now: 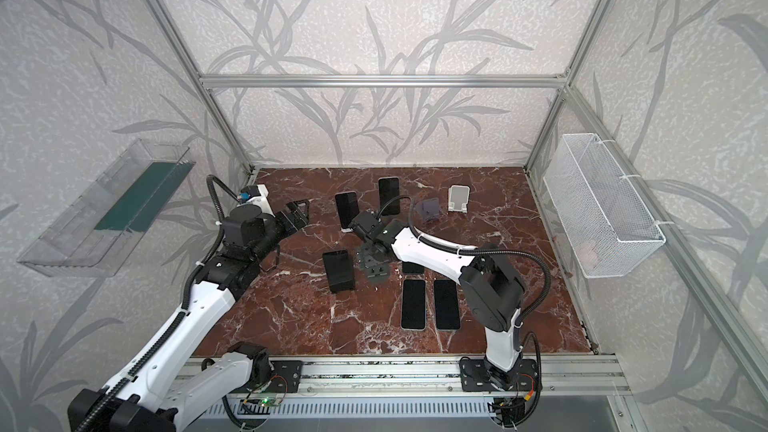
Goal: Remove the phone from the phone stand
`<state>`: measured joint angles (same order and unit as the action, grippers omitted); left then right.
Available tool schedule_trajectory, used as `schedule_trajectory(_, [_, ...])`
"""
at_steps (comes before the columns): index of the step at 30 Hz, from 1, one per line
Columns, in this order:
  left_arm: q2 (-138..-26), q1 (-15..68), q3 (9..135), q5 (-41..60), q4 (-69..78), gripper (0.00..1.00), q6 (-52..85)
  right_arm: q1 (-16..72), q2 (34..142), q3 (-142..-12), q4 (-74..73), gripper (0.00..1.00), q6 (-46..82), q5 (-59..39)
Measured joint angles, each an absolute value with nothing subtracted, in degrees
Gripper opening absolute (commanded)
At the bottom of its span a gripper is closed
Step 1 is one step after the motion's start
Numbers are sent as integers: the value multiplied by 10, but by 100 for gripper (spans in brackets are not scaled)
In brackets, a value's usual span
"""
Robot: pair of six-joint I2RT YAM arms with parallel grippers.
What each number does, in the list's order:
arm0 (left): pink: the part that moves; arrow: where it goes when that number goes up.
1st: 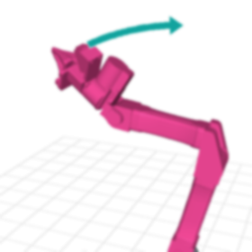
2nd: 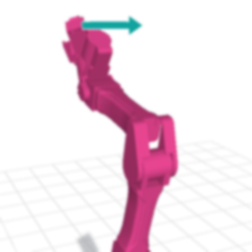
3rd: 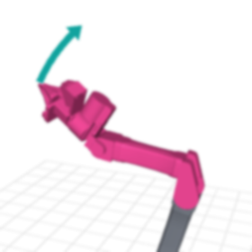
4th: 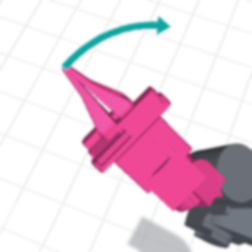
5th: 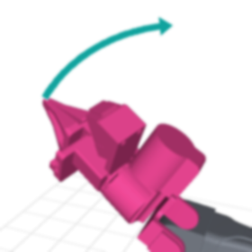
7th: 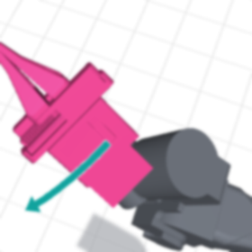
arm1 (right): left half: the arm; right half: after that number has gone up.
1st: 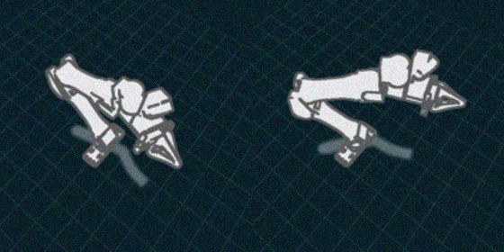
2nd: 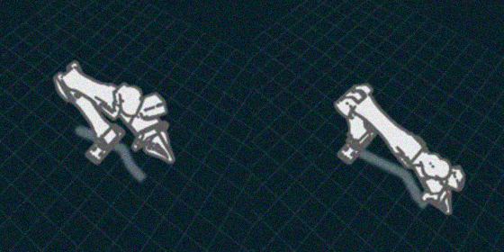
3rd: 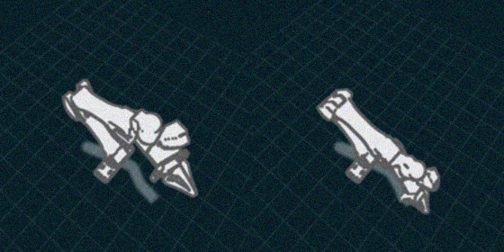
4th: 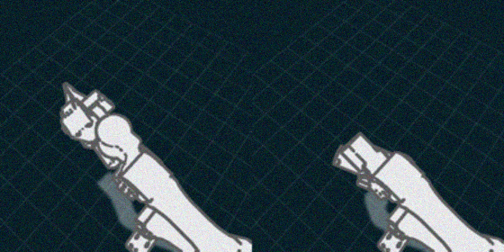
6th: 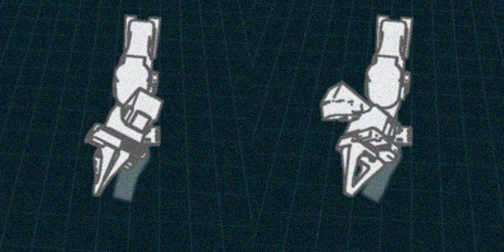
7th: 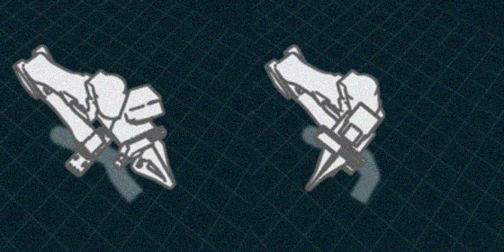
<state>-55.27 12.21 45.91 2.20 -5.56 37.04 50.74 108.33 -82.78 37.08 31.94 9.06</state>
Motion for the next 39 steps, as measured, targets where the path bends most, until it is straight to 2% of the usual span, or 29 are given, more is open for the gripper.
schedule_trajectory(4, [-553,122,459,22,-56,91,370,507,1087,-828,371,66,320,86])
schedule_trajectory(7, [-553,122,459,22,-56,91,370,508,1087,-828,369,60,319,85])
schedule_trajectory(13, [-553,122,459,22,-56,91,370,508,1066,-814,366,59,302,98])
schedule_trajectory(20, [-552,122,459,33,-55,91,374,488,963,-800,365,59,259,145])
schedule_trajectory(23, [-552,122,459,36,-55,91,377,441,916,-783,357,59,237,161])
schedule_trajectory(26, [-553,122,459,42,-53,91,380,357,881,-746,337,59,223,160])
schedule_trajectory(32, [-553,122,459,46,-51,91,381,194,897,-709,297,59,208,132])
schedule_trajectory(39, [-555,122,459,45,-51,91,381,154,978,-724,272,58,184,57])
